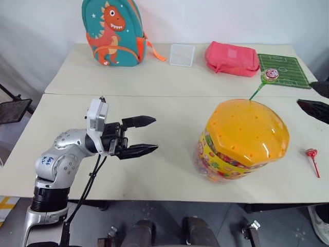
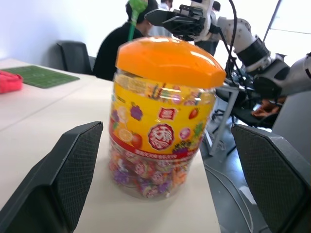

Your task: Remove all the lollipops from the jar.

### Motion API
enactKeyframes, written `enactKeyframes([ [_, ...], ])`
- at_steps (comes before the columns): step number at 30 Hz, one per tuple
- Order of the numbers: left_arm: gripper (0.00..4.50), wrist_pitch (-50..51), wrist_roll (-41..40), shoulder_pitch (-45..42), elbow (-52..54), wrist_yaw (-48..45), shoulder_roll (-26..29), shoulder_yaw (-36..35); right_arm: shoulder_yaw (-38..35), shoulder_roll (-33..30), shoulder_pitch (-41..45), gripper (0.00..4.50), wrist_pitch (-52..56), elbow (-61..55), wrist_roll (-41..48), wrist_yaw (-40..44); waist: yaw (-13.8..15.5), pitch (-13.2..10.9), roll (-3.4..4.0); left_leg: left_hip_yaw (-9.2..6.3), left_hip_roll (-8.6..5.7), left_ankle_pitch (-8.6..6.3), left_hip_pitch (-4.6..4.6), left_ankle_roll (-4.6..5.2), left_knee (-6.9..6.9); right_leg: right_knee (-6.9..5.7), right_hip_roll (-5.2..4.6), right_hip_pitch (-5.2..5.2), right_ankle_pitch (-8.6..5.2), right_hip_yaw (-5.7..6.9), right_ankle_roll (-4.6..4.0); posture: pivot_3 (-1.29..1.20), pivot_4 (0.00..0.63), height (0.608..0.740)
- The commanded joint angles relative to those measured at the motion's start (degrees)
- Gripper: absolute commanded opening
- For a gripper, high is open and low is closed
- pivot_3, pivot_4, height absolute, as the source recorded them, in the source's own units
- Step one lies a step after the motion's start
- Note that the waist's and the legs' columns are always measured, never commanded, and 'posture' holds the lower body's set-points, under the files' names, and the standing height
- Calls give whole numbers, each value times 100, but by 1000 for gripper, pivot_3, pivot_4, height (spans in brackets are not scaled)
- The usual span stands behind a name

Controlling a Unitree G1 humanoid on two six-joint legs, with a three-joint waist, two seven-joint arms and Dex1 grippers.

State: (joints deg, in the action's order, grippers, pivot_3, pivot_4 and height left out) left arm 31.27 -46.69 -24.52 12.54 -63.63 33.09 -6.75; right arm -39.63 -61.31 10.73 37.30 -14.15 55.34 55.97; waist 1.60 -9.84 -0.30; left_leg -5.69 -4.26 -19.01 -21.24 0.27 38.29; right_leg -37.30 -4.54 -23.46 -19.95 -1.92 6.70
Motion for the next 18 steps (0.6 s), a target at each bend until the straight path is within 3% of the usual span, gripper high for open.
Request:
enactKeyframes([
  [1,4500,24,-102,-2,138,13,40,-93,308,33,366,2896,571,-310,551,-490,3,0,0,-2,0,-1,-1,1,1,1,-1,0,0,2,0,0,150,740],
  [9,4500,38,-105,52,267,80,49,-122,908,8,1008,2896,1193,-461,991,-762,-19,0,0,-1,1,-1,-5,1,-2,4,0,-5,0,3,0,0,150,740],
  [17,4500,31,-125,55,374,223,-34,-76,1442,52,1458,2896,1329,-313,686,-931,-21,0,0,-1,1,-1,-4,1,-2,4,0,-5,0,2,0,0,150,740],
  [18,4500,29,-127,56,387,240,-46,-78,1464,51,1484,2726,1317,-277,640,-940,-21,0,0,-1,1,-1,-3,1,-2,3,0,-5,0,2,0,0,150,740],
])
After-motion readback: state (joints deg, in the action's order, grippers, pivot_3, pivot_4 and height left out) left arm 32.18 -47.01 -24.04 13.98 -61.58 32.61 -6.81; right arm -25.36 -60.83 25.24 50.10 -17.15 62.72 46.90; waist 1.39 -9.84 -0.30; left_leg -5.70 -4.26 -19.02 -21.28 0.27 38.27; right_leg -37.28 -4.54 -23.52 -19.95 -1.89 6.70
